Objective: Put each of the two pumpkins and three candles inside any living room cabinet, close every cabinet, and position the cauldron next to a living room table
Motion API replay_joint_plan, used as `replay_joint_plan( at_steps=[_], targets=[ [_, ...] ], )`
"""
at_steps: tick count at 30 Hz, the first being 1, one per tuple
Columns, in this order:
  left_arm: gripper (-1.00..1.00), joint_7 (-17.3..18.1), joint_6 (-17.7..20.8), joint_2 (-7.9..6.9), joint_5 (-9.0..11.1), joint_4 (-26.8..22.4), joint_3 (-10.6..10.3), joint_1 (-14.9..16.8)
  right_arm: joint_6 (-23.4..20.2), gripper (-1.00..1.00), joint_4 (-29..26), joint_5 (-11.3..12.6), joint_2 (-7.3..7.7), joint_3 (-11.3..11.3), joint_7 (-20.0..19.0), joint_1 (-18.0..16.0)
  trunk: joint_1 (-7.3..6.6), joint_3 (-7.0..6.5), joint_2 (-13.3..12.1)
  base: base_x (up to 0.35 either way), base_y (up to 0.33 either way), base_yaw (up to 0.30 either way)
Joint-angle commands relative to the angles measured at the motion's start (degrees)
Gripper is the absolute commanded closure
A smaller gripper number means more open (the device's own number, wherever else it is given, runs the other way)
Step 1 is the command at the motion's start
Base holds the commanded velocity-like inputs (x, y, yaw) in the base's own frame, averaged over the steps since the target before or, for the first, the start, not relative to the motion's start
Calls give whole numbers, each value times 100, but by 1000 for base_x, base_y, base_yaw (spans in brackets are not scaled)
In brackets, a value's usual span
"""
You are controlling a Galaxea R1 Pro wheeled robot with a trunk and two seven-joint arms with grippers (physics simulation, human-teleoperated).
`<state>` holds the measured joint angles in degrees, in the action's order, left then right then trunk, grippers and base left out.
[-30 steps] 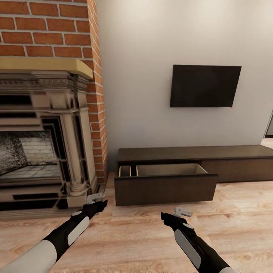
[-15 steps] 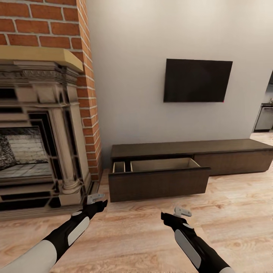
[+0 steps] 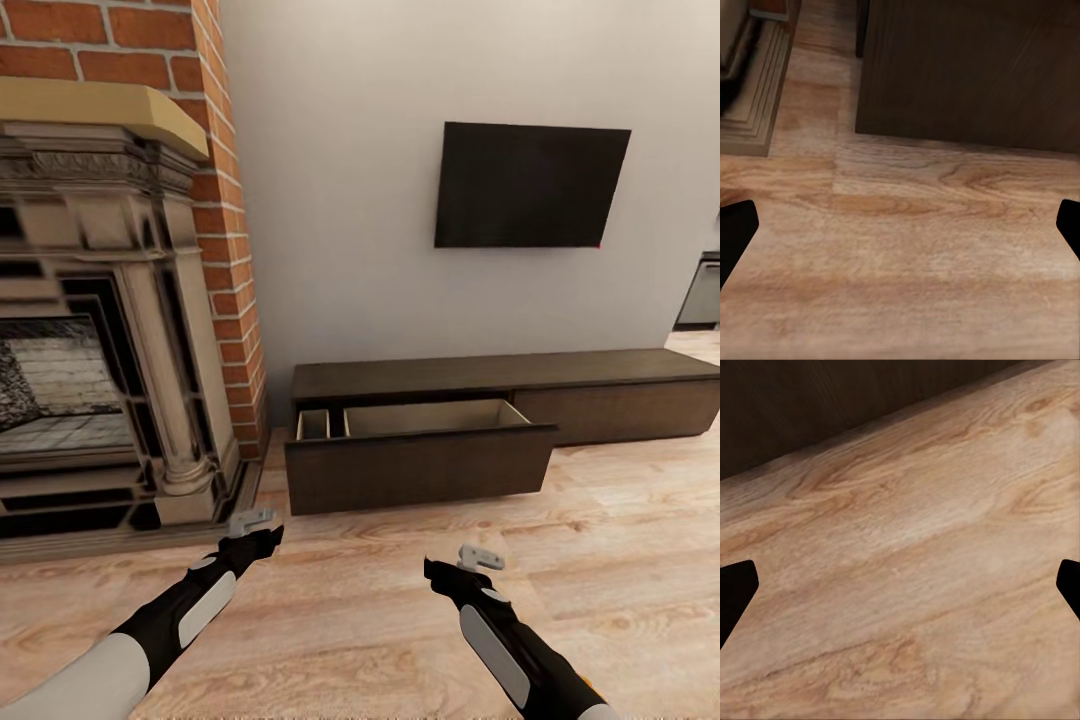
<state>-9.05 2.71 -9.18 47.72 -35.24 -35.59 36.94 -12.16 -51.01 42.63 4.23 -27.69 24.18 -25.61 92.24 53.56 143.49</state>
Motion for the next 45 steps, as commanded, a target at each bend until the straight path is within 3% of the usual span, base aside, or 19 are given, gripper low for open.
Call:
replay_joint_plan(
  at_steps=[1, 13, 17, 22, 24, 29, 40, 45],
  targets=[
    [-100, -54, -6, -11, 46, -19, -44, 6, -16, -100, -24, 26, 6, -29, 52, -6, 1, 29, 5, 0, 0, 0],
    [-100, -71, -133, -13, 71, -28, -37, 6, -15, -100, -449, -5, 18, 16, 62, -6, 32, 295, 21, 0, 0, 0],
    [-100, -80, -215, -9, 74, -19, -34, 6, -15, -100, -836, -48, 49, 9, 61, -10, 42, 384, 26, 0, 0, 0],
    [-100, -111, -558, -5, 50, -13, -48, 7, 142, -100, -1069, -491, 12, -6, 91, -8, 55, 494, 33, 0, 0, 0],
    [-100, -117, -729, -5, -29, -11, -47, 11, 335, -100, -1099, -784, -33, -19, 130, -7, 60, 539, 36, 0, 0, 0],
    [-100, -122, -877, -2, -195, -20, -38, 13, 503, -100, -1119, -1246, -240, -28, 484, -6, 73, 650, 42, 0, 0, 0],
    [-100, -117, -918, 58, -250, -109, -38, 20, 589, -100, -1156, -1417, -300, -20, 598, -6, 102, 893, 57, 0, 0, 0],
    [-100, -120, -923, 96, -253, -128, -49, 22, 602, -100, -1288, -1443, -274, -25, 405, -7, 114, 1004, 64, 0, 0, 0]
  ],
)
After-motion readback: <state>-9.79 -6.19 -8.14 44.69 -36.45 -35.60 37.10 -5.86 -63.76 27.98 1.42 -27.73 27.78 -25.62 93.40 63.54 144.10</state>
